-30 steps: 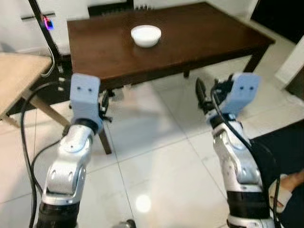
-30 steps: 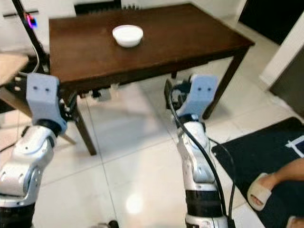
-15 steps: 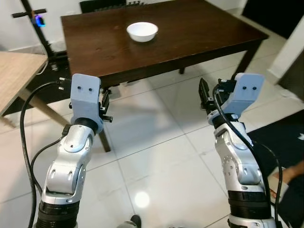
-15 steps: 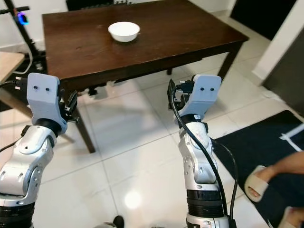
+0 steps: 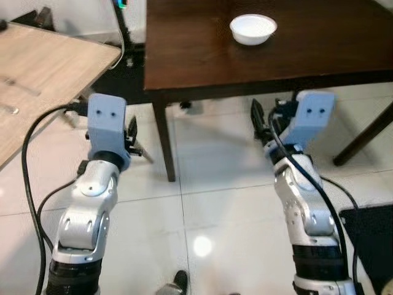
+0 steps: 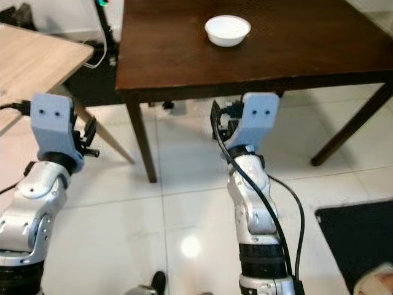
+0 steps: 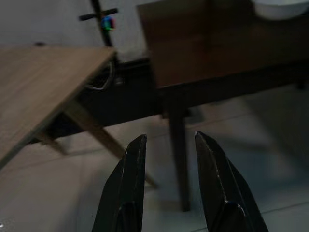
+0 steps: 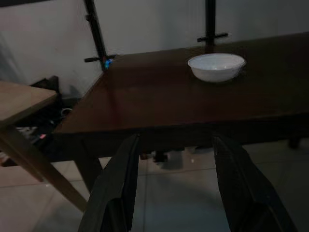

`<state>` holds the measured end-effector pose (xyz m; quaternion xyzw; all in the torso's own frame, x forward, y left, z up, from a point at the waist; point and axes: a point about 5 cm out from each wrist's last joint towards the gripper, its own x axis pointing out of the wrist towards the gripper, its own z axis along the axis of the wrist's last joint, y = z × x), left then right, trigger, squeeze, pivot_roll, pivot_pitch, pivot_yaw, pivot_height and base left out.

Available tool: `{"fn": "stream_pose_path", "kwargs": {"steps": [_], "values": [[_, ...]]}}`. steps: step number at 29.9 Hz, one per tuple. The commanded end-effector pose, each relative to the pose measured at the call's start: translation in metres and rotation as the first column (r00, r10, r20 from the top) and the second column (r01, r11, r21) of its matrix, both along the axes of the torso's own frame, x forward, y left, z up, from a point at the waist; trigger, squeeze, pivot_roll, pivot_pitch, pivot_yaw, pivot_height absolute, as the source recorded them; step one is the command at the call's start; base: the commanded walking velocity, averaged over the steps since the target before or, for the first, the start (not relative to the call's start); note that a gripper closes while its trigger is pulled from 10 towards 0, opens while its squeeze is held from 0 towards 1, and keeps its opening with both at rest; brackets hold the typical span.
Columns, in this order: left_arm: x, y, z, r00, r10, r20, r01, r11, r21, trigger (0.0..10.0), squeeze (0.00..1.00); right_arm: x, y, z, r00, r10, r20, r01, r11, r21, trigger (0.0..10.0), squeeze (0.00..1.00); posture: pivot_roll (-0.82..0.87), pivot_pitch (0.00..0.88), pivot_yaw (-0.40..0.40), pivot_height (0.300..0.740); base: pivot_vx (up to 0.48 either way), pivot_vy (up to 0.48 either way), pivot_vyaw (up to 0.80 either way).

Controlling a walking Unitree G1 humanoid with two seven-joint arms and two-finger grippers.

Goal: Setting the table

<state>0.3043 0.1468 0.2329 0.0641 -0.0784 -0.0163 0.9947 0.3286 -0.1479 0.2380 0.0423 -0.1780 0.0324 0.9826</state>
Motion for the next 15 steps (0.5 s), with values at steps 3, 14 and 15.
{"fn": "stream_pose_path", "kwargs": {"steps": [3,14,15], "values": [[-0.0007,0.0051,-0.0071,0.999,0.026,-0.033,-0.026,1.000,0.004,10.0,0.00,-0.0008,0.0017,-0.0053,1.000,0.005,-0.021,-0.005,1.000,0.000,10.0,0.00,0.05,0.124,0.096,0.740,0.000,0.000,0.79],[-0.0011,0.0055,-0.0077,0.999,0.029,-0.038,-0.029,1.000,0.005,10.0,0.00,-0.0010,0.0020,-0.0059,1.000,0.006,-0.024,-0.006,1.000,0.002,10.0,0.00,0.05,0.128,0.095,0.740,0.000,0.000,0.79],[-0.0011,0.0057,-0.0078,0.999,0.030,-0.038,-0.029,1.000,0.005,10.0,0.00,-0.0010,0.0021,-0.0058,1.000,0.006,-0.023,-0.006,1.000,0.002,10.0,0.00,0.05,0.128,0.095,0.740,0.000,0.000,0.79]]}}
